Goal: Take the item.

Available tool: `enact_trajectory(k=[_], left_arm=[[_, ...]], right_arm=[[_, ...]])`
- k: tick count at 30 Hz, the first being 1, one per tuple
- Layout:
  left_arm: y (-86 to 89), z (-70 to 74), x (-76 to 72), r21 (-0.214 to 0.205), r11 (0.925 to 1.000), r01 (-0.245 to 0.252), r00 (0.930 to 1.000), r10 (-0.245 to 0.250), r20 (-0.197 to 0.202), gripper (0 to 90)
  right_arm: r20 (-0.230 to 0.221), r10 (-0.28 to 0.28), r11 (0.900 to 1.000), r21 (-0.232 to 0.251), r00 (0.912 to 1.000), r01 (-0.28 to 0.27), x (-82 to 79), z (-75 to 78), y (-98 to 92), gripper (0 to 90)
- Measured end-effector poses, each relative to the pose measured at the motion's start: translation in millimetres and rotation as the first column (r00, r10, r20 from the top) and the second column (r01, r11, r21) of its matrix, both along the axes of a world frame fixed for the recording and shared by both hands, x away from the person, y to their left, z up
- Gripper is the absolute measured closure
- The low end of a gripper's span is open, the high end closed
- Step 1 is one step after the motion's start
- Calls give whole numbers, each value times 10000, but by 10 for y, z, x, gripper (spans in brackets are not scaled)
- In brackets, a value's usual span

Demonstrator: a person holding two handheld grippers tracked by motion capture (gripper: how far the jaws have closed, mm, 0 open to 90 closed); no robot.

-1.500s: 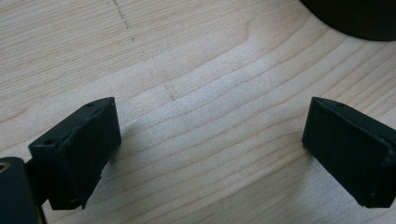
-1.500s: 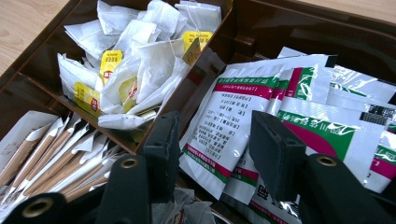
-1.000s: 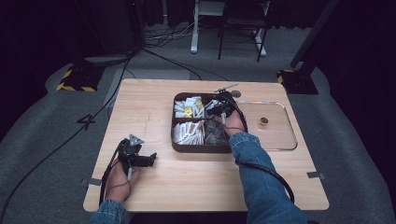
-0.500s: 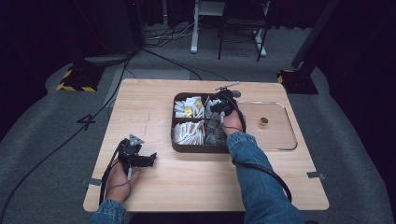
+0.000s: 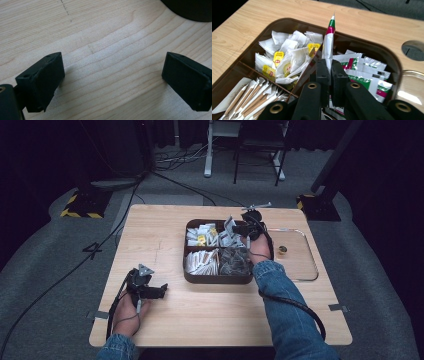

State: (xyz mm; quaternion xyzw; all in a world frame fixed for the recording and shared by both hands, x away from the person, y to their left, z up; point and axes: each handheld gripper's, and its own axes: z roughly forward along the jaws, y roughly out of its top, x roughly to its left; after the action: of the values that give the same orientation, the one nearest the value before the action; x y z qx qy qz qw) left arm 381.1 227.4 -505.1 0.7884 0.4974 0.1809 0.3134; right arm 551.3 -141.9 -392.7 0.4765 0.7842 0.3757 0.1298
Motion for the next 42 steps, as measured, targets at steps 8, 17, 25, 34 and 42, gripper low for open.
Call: enact_trajectory(k=[8,17,25,34,42], left_arm=[[1,0,1,14,10000,4,10000,-4,12,46],[0,0,0,0,10000,1,10000,-1,1,46],[1,0,1,12,10000,1,10000,-1,15,46],[0,0,0,-1,10000,-2,10000,2,0,47],[0,0,0,2,10000,-2,10000,2,1,46]], right_arm=[[482,480,9975,492,9977,-504,-176,219,-117,866],[871,1371,9826,1141,9867,-1466,-569,438,-221,865],[1204,2208,9642,1222,9678,-2352,-965,552,-257,864],[1421,2948,9422,1214,9449,-3122,-1318,563,-309,864],[1448,3456,9281,930,9272,-3604,-1655,529,-347,864]])
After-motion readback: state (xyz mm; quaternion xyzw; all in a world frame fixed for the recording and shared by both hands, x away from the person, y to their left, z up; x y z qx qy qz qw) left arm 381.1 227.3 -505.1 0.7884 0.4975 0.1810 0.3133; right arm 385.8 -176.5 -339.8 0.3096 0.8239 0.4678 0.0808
